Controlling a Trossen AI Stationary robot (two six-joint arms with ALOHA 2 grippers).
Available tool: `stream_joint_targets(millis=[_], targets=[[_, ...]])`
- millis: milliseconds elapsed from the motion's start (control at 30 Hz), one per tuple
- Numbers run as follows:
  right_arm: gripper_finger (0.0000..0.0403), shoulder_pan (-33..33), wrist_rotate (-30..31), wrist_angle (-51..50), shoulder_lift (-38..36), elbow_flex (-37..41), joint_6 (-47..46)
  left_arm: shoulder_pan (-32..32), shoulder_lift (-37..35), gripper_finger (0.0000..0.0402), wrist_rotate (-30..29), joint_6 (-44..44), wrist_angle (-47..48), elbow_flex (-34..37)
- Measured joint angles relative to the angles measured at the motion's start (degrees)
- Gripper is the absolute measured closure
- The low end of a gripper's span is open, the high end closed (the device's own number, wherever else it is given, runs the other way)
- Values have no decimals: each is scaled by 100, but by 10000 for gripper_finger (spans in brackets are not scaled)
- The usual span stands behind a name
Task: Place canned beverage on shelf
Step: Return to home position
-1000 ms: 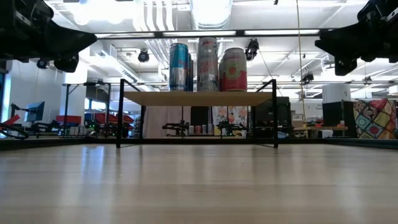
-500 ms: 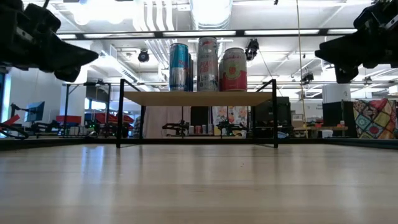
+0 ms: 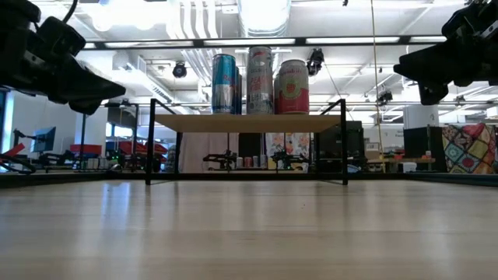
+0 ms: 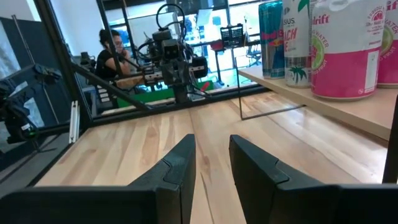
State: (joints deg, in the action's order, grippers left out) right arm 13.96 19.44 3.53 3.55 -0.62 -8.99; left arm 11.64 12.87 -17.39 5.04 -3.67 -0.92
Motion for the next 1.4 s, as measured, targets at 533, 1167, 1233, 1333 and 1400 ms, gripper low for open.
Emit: stream_joint_targets(millis=[533, 1167, 1233, 1333, 1400], targets=[[314, 0, 1, 4, 0, 2, 0, 0, 250, 400, -3, 0, -41, -22], [314, 0, 2, 7, 0, 4, 0, 0, 259, 400, -3, 1, -65, -31], [314, 0, 2, 7, 0, 4, 0, 0, 259, 400, -3, 0, -64, -31], [314, 0, 2, 7, 0, 4, 0, 0, 259, 400, -2, 0, -63, -31], [314, 0, 2, 8, 0, 4, 0, 2, 259, 400, -2, 0, -61, -31]])
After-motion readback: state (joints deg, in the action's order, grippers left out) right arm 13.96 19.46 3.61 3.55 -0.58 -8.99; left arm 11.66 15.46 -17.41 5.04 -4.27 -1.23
